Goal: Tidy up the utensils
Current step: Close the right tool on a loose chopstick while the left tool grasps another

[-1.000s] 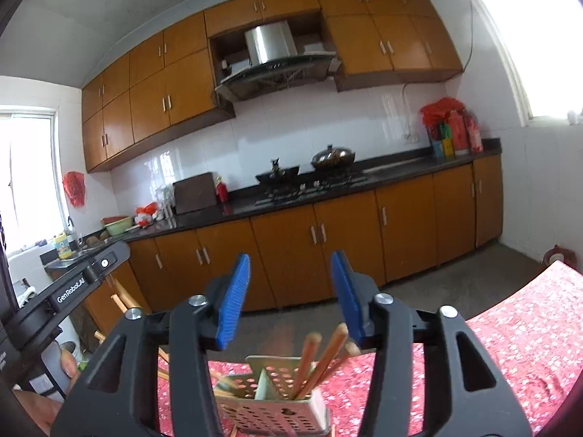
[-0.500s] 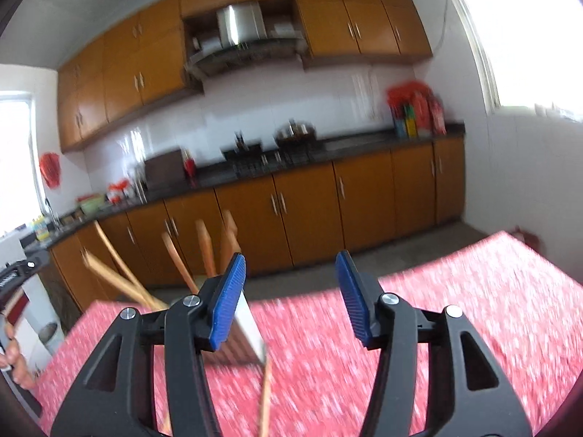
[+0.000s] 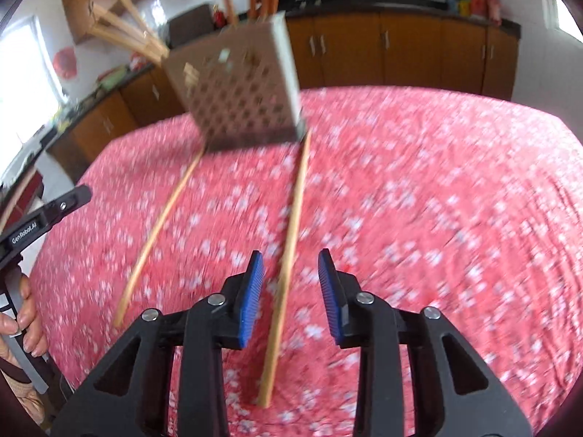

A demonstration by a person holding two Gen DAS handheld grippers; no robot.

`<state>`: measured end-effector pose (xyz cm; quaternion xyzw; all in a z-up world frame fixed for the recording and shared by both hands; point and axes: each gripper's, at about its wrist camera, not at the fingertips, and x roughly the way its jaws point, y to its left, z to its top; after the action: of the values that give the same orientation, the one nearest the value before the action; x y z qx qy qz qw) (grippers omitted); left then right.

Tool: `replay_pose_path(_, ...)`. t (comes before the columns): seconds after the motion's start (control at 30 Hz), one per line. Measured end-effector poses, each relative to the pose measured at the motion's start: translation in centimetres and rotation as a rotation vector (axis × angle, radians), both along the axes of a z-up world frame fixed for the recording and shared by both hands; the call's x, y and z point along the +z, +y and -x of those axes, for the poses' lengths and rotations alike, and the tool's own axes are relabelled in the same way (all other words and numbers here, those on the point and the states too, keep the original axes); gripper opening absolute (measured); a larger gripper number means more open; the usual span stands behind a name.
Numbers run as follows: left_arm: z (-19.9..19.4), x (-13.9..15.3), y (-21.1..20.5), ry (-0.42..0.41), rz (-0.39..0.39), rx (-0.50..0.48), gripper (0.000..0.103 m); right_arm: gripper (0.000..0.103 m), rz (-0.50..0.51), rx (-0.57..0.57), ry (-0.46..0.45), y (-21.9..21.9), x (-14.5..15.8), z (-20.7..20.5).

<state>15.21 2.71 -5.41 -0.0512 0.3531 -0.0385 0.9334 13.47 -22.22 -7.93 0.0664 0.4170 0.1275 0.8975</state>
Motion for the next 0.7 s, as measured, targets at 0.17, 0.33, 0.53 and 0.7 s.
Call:
replay_pose_path(0.17,-0.2,-1.2,-2.0,0.044,-0.003,-0.049,0.039,0.020,0.057,0.022,0.026,1.0,-1.5,-0.1)
replay_pose_path(0.33,-0.9,-2.4,-3.5,0.095,-0.013,-0.074,0.039,0.008,0.056,-0.027,0.018,0.0,-1.7,-0.4)
replay_pose_path(0.53,-1.5,-3.9,-4.9,0.135,-0.022,-0.095,0.035,0.008,0.036,-0.146,0.028,-3.2,-1.8,-1.0)
replay_pose_path(0.7,-2.5,-5.0,-5.6,0.165,-0.076,-0.065,0.012,0.008,0.031,-0.168,0.032,-4.3,-1.7,-0.9)
